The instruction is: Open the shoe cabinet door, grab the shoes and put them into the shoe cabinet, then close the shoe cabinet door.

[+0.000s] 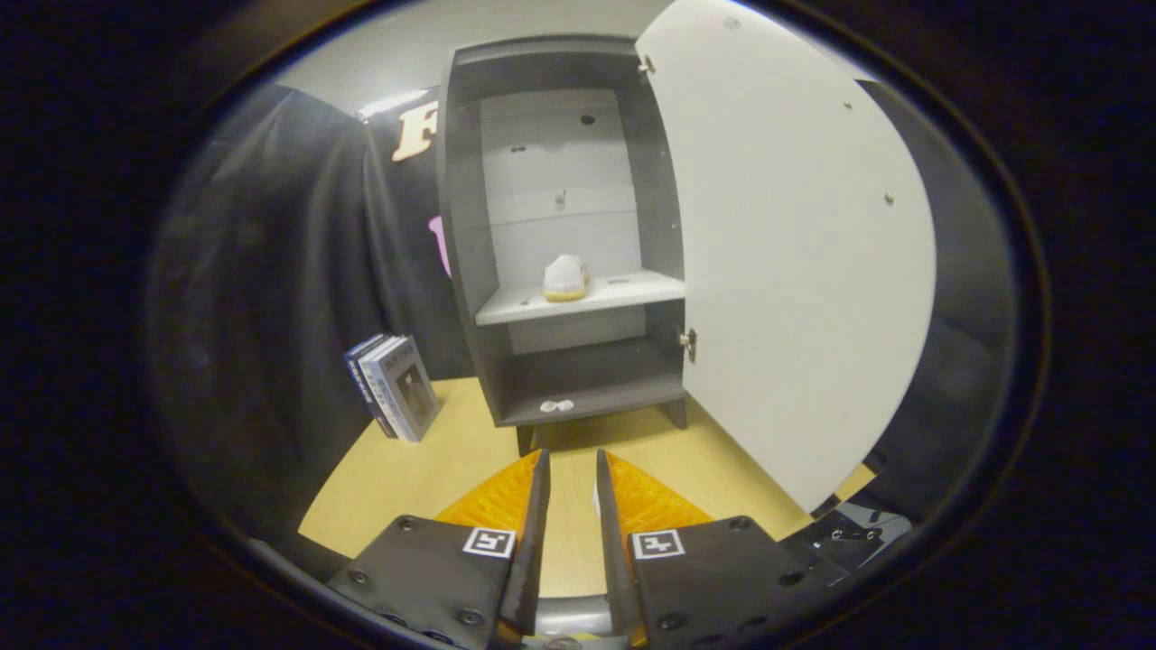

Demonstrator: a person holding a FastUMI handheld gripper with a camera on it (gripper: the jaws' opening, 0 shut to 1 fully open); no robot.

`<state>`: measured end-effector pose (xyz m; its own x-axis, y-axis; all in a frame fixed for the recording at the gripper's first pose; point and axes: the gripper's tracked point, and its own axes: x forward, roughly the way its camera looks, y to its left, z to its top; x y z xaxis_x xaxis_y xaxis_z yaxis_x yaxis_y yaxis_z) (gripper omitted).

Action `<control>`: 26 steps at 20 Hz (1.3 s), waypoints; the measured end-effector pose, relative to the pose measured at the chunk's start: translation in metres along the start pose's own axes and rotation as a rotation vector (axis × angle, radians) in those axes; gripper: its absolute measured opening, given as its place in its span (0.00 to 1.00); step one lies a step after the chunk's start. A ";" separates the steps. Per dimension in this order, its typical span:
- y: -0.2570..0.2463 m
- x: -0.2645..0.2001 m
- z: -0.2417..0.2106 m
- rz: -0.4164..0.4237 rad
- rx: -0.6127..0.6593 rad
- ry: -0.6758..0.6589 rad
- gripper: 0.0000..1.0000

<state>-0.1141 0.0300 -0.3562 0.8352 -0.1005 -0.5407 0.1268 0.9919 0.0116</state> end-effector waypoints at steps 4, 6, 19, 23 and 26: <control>-0.006 0.049 -0.077 -0.014 -0.007 0.129 0.38; -0.016 0.076 -0.112 -0.025 -0.009 0.188 0.38; -0.034 0.172 -0.212 -0.044 0.013 0.304 0.37; -0.035 0.185 -0.208 -0.068 0.027 0.250 0.38; -0.034 0.185 -0.203 -0.070 0.005 0.177 0.37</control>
<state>-0.0726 -0.0061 -0.6272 0.7172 -0.1535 -0.6797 0.1847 0.9824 -0.0270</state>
